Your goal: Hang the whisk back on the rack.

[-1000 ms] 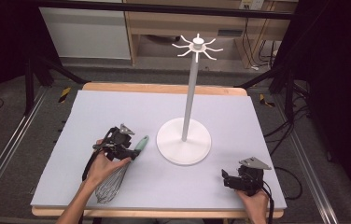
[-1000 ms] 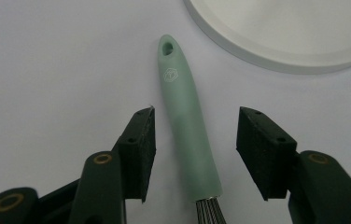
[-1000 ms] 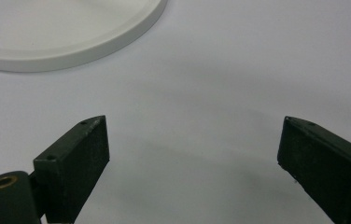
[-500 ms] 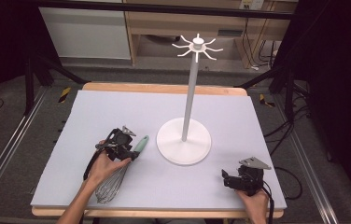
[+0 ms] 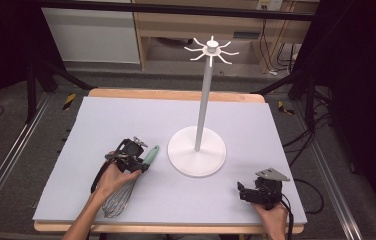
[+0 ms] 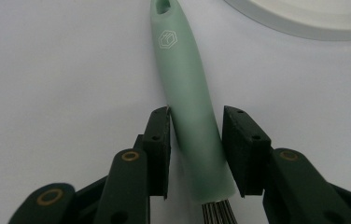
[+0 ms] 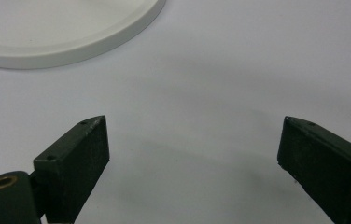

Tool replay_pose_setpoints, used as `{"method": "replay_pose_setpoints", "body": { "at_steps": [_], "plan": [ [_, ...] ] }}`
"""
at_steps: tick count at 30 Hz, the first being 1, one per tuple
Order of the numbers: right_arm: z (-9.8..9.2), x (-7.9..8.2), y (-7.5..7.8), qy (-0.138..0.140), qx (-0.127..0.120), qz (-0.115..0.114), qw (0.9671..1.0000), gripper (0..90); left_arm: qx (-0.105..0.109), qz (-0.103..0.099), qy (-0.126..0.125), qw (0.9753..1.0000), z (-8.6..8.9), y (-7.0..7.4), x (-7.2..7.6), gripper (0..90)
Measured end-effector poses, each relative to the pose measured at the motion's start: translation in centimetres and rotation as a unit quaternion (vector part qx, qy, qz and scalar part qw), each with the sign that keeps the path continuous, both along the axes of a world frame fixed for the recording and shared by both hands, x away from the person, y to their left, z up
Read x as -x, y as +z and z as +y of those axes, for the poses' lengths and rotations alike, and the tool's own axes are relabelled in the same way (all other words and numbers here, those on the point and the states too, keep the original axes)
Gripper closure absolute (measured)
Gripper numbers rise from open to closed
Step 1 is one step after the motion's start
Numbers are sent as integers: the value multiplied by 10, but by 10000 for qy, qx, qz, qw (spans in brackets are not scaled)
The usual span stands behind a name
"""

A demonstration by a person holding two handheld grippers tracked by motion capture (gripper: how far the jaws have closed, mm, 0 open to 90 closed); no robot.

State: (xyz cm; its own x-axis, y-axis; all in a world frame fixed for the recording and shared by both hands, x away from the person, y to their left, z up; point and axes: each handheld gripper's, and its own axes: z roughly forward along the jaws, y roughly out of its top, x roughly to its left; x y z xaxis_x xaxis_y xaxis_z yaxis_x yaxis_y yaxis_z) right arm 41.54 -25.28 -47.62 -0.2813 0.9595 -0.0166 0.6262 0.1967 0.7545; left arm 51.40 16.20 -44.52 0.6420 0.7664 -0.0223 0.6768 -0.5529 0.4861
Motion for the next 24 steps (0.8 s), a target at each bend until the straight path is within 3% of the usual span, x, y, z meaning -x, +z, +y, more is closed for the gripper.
{"method": "replay_pose_setpoints", "body": {
  "at_steps": [24],
  "plan": [
    [0,0,0,5,-6,15,10000,96,-136,268,103,9995,-5,-6,-5,621]
  ]
}}
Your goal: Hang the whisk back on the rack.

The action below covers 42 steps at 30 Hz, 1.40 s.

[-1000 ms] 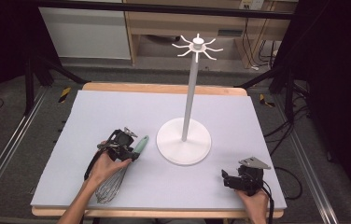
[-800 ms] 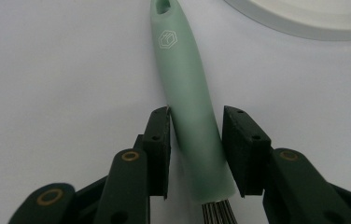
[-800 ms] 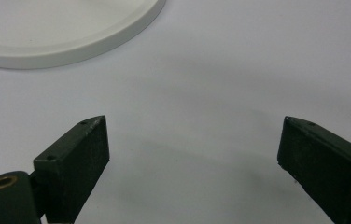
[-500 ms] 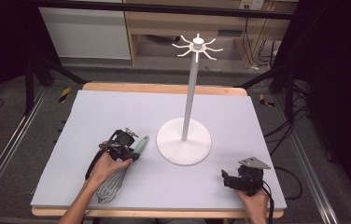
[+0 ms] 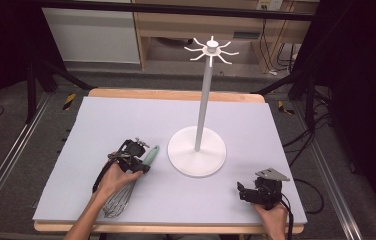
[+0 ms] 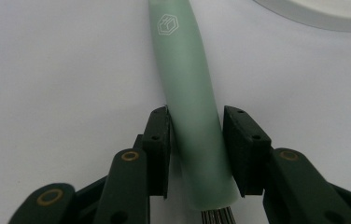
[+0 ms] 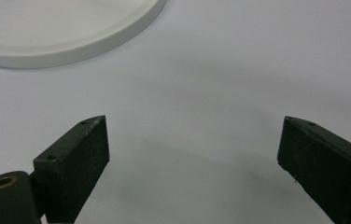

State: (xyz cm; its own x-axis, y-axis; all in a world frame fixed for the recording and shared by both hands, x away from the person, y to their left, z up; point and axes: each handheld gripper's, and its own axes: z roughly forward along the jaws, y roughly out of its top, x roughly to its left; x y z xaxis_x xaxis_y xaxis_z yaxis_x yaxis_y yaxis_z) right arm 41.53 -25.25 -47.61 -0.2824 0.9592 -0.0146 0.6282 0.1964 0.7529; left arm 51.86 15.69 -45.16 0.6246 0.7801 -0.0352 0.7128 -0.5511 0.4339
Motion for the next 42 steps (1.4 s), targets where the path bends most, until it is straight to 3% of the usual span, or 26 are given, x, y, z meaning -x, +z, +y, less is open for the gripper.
{"method": "replay_pose_setpoints", "body": {
  "at_steps": [12,16,21,35,42],
  "plan": [
    [-1,0,0,-11,-23,-1,10000,96,-186,105,110,9997,-3,3,-2,654],
    [-2,0,0,17,-4,-27,10000,96,-254,50,63,9996,-3,3,-1,687],
    [-1,0,0,4,-18,-13,10000,96,-175,21,-18,9998,-1,8,2,688],
    [-2,0,0,17,-11,-29,10000,96,109,-301,-123,9994,9,35,17,690],
    [-2,0,0,-5,-15,-20,10000,96,376,-529,-87,9979,18,47,27,690]
  ]
}}
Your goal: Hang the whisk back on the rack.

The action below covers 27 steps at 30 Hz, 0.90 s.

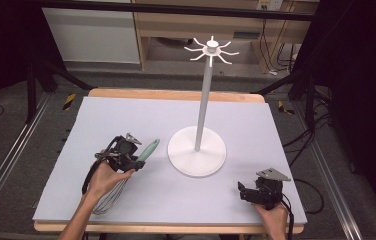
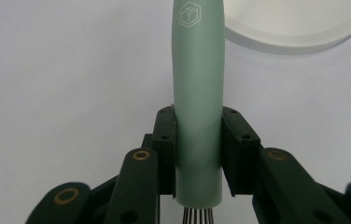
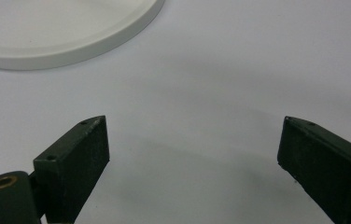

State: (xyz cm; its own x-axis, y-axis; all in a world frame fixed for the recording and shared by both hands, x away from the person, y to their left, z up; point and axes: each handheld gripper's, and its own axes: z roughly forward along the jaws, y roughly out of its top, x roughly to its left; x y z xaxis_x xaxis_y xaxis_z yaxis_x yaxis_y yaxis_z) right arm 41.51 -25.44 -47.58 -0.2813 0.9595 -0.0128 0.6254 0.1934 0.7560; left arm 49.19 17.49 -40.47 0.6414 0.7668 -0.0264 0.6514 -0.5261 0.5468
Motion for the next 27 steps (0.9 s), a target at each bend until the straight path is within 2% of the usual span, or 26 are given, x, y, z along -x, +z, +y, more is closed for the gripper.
{"method": "replay_pose_setpoints", "body": {
  "at_steps": [7,8,9,10,18,19,20,21,23,24,25,26,27],
  "plan": [
    [0,0,0,0,2,0,10000,96,250,-182,23,9995,11,12,9,690],
    [0,0,0,0,3,3,10000,96,345,-251,32,9991,14,16,12,690],
    [0,0,0,-1,3,3,10000,96,345,-251,32,9991,14,16,12,691],
    [0,0,0,-3,3,2,10000,96,447,-355,65,9983,16,20,16,690],
    [0,0,0,-3,3,5,10000,96,653,-578,49,9962,24,34,24,691],
    [0,0,0,-16,-2,7,10000,96,728,-669,55,9951,26,38,26,691],
    [0,0,0,-17,0,6,10000,96,728,-669,55,9951,26,38,26,691],
    [0,0,0,-17,-1,5,10000,96,800,-778,70,9937,27,41,29,691],
    [0,0,0,-15,0,6,10000,96,838,-826,65,9930,28,43,30,691],
    [0,0,0,-16,-1,4,10000,96,928,-924,92,9913,29,46,33,691],
    [0,0,0,-15,-2,4,10000,96,928,-924,92,9913,29,46,33,691],
    [0,0,0,-18,0,3,10000,96,994,-1019,86,9898,31,50,35,691],
    [0,0,0,-18,0,3,10000,96,994,-1019,86,9898,31,50,35,691]
  ]
}}
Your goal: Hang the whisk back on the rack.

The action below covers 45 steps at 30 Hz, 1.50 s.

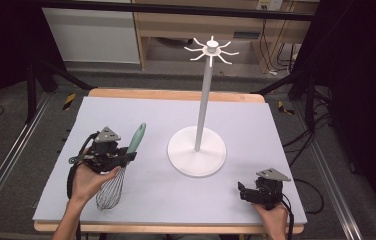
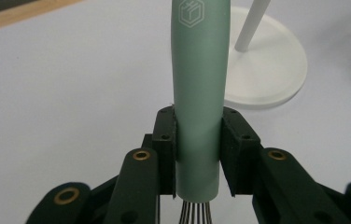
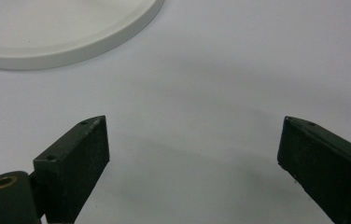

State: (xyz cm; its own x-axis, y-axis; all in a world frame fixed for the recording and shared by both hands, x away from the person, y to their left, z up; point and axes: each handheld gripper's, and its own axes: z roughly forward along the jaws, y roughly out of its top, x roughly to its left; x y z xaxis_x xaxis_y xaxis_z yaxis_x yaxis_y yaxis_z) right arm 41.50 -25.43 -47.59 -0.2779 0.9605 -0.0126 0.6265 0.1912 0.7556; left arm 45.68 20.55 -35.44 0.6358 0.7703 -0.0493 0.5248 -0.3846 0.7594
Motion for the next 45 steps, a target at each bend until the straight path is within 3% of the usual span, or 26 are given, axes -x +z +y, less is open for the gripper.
{"method": "replay_pose_setpoints", "body": {
  "at_steps": [7,15,28,45],
  "plan": [
    [0,0,0,-2,-2,-4,10000,96,306,-449,54,9985,2,13,8,691],
    [0,0,0,-3,-5,-3,10000,96,506,-751,80,9959,3,22,14,690],
    [0,0,0,8,-3,-12,10000,96,814,-1002,68,9916,0,30,15,690],
    [-1,0,1,10,-9,-35,10000,96,1160,-1311,-78,9845,-19,49,11,690]
  ]
}}
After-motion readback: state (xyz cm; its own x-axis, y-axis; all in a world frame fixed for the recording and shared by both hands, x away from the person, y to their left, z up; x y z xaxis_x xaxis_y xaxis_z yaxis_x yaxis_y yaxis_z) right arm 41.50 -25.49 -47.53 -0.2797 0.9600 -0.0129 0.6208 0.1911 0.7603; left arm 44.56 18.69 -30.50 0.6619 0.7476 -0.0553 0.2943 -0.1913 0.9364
